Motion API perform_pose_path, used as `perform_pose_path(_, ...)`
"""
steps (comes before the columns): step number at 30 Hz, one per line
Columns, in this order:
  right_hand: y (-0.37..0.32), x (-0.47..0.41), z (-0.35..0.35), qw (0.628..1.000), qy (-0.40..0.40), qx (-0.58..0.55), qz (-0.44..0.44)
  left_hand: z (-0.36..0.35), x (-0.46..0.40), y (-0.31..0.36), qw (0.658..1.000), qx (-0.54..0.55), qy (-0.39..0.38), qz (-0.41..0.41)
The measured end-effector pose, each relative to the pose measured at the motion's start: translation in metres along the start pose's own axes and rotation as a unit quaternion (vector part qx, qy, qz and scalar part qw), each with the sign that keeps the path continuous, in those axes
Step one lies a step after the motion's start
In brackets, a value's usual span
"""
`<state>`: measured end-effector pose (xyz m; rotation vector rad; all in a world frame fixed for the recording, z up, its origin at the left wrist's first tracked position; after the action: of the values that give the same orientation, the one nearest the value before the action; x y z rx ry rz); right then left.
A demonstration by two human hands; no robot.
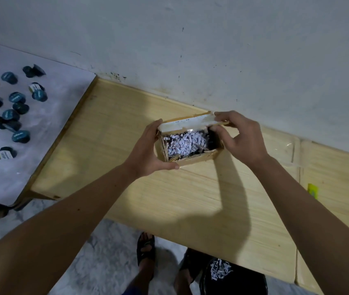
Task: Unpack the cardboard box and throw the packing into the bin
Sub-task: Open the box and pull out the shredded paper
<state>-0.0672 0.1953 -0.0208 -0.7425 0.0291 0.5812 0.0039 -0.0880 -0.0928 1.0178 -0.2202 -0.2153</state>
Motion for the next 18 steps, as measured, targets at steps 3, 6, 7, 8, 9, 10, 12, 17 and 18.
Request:
perform_pose_path(3,-0.003,-0.021,0.011,1.0,-0.004,0.001,0.001,0.004,-0.001,0.001,1.0,-0.014,-0.009,-0.015)
perform_pose_path(6,0.002,-0.039,0.02,0.999,-0.001,-0.024,-0.023,0.008,-0.003,0.005,0.998,-0.047,-0.039,-0.032)
perform_pose_path(7,0.006,-0.044,0.022,0.998,-0.001,-0.036,-0.046,0.009,-0.004,0.007,0.997,-0.053,-0.053,-0.035)
perform_pose_path(8,0.011,-0.048,0.024,0.996,-0.004,-0.049,-0.069,0.01,-0.005,0.008,0.996,-0.054,-0.066,-0.035)
perform_pose_path(9,0.016,-0.051,0.026,0.994,-0.01,-0.061,-0.086,0.01,-0.005,0.008,0.995,-0.05,-0.076,-0.032)
perform_pose_path(10,0.02,-0.053,0.027,0.993,-0.018,-0.07,-0.096,0.01,-0.006,0.009,0.995,-0.043,-0.082,-0.028)
perform_pose_path(12,0.025,-0.057,0.026,0.99,-0.037,-0.077,-0.109,0.01,-0.006,0.009,0.995,-0.031,-0.087,-0.022)
perform_pose_path(17,0.035,-0.065,0.019,0.983,-0.054,-0.122,-0.125,0.012,-0.007,0.005,0.995,-0.033,-0.09,-0.014)
perform_pose_path(18,0.039,-0.066,0.018,0.981,-0.053,-0.133,-0.13,0.012,-0.007,0.004,0.995,-0.041,-0.091,-0.014)
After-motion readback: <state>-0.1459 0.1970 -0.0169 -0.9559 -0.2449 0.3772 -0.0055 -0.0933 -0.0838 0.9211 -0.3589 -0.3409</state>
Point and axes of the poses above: each hand's wrist, its own x-axis away from the middle knuckle, its own z-axis out of the back of the hand, y = z × x, the point moved 1 cm from there along -x, towards the middle knuckle, and after that the axes turned 11 degrees about -y, right-handed, at the moved point
